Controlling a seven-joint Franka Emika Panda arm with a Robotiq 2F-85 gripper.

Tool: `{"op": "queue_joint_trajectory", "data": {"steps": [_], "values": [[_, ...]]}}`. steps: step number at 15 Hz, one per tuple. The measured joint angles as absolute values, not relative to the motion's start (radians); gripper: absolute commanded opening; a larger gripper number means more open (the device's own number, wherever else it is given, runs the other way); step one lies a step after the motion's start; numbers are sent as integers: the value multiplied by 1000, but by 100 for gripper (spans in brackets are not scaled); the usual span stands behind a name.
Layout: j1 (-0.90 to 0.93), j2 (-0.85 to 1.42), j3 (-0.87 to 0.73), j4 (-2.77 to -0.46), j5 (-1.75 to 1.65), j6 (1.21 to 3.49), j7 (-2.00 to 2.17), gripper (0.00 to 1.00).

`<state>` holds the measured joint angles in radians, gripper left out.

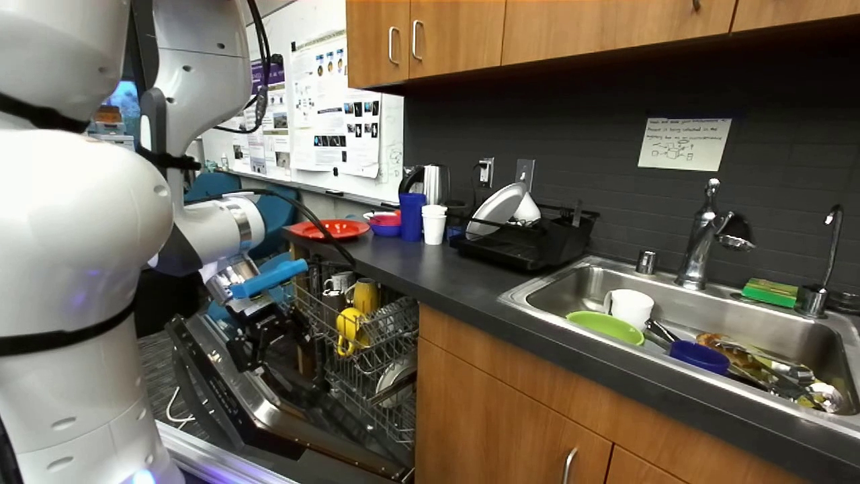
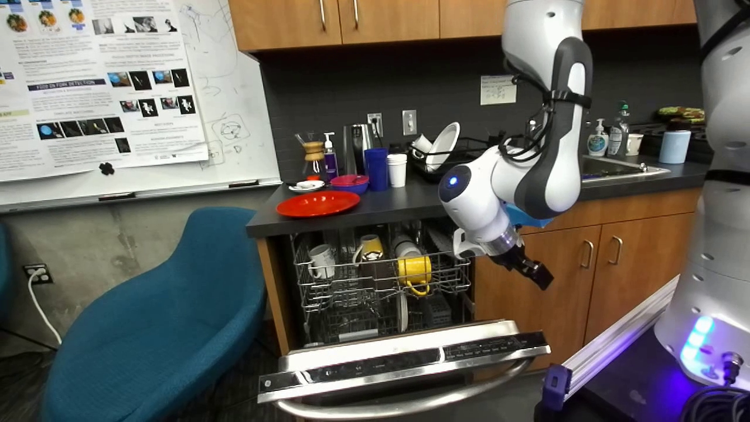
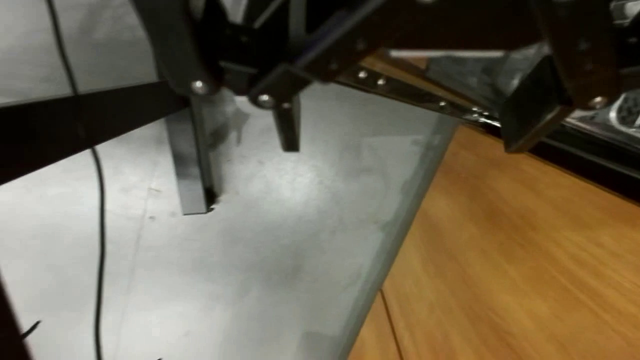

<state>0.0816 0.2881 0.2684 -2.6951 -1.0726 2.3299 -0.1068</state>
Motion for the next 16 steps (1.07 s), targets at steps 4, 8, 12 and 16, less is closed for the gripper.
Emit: {"op": "queue_joint_trajectory", "data": {"steps": [4, 8, 12, 16], "values": [[81, 180, 279, -2754, -819, 2339, -360, 100], [109, 29, 283, -2766, -608, 2341, -512, 100], [172, -145, 274, -2766, -294, 2368, -598, 100], [250, -341, 235, -2768, -101, 2319, -562, 100]]}}
